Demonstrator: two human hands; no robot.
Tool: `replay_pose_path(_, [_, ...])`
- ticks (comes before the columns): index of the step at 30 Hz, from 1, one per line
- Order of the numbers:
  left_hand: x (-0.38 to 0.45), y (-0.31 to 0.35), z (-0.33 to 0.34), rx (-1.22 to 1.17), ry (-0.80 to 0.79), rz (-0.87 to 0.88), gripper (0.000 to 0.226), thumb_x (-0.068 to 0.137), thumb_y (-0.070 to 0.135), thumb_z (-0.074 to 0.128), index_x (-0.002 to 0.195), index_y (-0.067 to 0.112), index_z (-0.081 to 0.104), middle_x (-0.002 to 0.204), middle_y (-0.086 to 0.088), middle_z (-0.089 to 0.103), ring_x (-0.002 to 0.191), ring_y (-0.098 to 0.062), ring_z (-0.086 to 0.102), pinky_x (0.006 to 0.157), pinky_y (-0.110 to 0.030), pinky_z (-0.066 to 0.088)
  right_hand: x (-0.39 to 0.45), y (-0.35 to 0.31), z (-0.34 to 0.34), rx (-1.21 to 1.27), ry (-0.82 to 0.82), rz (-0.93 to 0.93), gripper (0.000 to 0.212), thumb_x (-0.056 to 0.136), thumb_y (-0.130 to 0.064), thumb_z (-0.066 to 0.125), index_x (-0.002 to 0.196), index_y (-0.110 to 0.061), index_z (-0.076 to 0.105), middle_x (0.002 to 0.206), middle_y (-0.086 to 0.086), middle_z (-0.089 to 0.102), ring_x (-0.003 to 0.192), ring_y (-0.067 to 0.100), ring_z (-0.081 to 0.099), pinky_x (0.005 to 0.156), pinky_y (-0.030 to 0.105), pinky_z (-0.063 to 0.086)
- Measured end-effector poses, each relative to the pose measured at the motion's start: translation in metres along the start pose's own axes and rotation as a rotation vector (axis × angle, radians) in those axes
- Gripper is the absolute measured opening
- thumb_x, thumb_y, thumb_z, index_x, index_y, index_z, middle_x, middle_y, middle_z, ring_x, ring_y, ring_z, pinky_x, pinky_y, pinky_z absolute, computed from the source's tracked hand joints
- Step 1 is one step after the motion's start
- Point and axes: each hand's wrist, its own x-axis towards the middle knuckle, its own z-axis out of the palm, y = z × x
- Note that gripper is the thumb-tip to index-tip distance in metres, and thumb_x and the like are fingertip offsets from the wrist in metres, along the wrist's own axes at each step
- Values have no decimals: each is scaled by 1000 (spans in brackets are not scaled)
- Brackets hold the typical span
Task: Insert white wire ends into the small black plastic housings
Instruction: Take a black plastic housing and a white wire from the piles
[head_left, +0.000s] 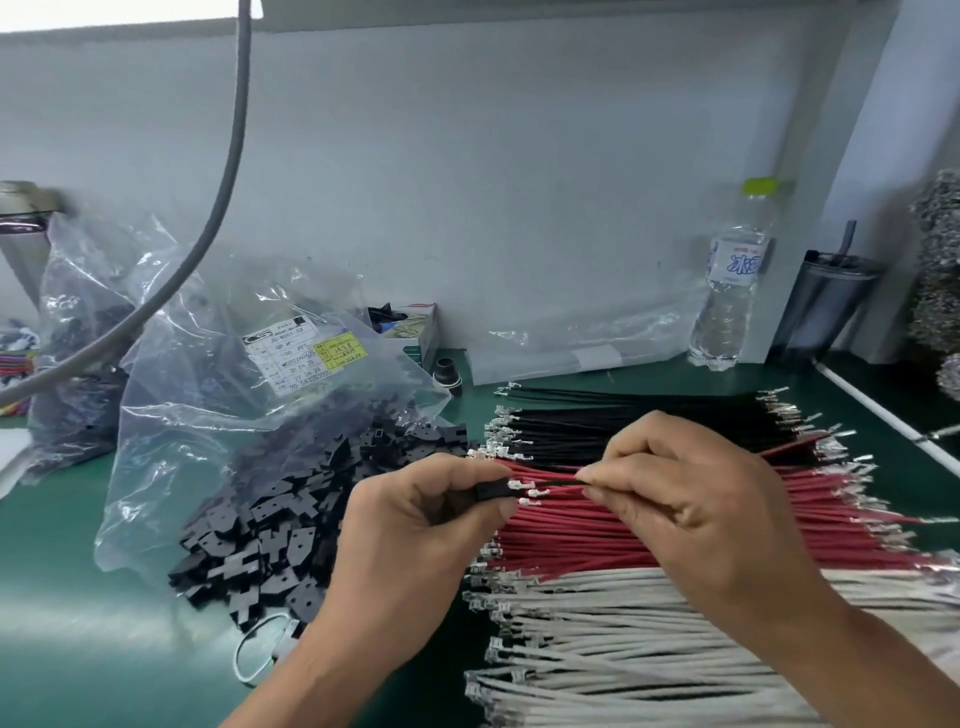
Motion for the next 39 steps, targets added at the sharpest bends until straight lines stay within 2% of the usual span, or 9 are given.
replay_pose_path(4, [-1,1,-1,-68,-11,-13,24,73,11,84,91,26,83,83,-1,80,75,-16,74,67,-19,57,1,3,-4,33,-7,26,14,86,-26,71,92,-21,82,83,-12,62,77,12,62,61,30,53])
replay_pose_path(8, [-1,2,-1,-110,-42,-9,22,72,14,82,91,23,83,87,-4,80,80,-23,76,72,-23,60,1,1,-5,-1,-27,-11,17,88,-25,70,101,-23,82,80,-10,58,73,11,58,57,28,50])
replay_pose_path(14, [-1,1,-2,-105,-53,-5,22,72,15,82,91,25,83,87,-3,80,79,-21,76,71,-22,59,1,1,-5,56,-18,25,18,88,-32,69,96,-23,82,81,-10,58,77,13,60,61,29,50])
replay_pose_path(19, [-1,3,-2,-85,-91,26,20,72,19,81,90,26,83,86,-3,79,80,-25,75,75,-31,63,3,2,-7,137,-125,61,22,87,-39,65,98,-28,81,83,-12,59,79,14,61,65,25,47])
replay_pose_path(23, [-1,2,-2,-55,-109,40,19,72,18,81,90,23,83,86,-3,79,79,-18,74,74,-24,60,4,5,-11,195,-213,105,22,84,-41,66,97,-32,81,83,-12,60,82,16,61,66,26,49])
replay_pose_path(28, [-1,2,-3,-50,-163,42,20,73,14,83,90,24,83,87,-6,78,80,-22,73,74,-24,59,4,9,-14,240,-271,140,17,83,-35,69,95,-33,81,85,-12,62,84,14,63,69,14,43])
replay_pose_path(34, [0,2,-6,-60,-157,-42,21,69,15,83,90,21,83,85,-5,79,76,-20,74,70,-20,58,1,1,-4,113,-206,89,23,86,-37,63,98,-28,81,83,-13,60,81,10,60,67,28,49])
replay_pose_path(36, [0,4,-7,-145,-170,-115,22,68,14,83,91,18,83,82,-8,79,69,-13,72,65,-17,56,2,3,-6,180,-203,117,21,86,-36,66,98,-28,81,84,-10,62,82,15,61,68,31,51])
replay_pose_path(39, [1,6,-9,-180,-257,-156,22,70,13,82,91,15,83,82,-13,78,69,-15,72,67,-19,58,4,6,-10,356,-269,189,17,82,-32,71,95,-29,81,84,-7,63,82,19,62,69,22,48])
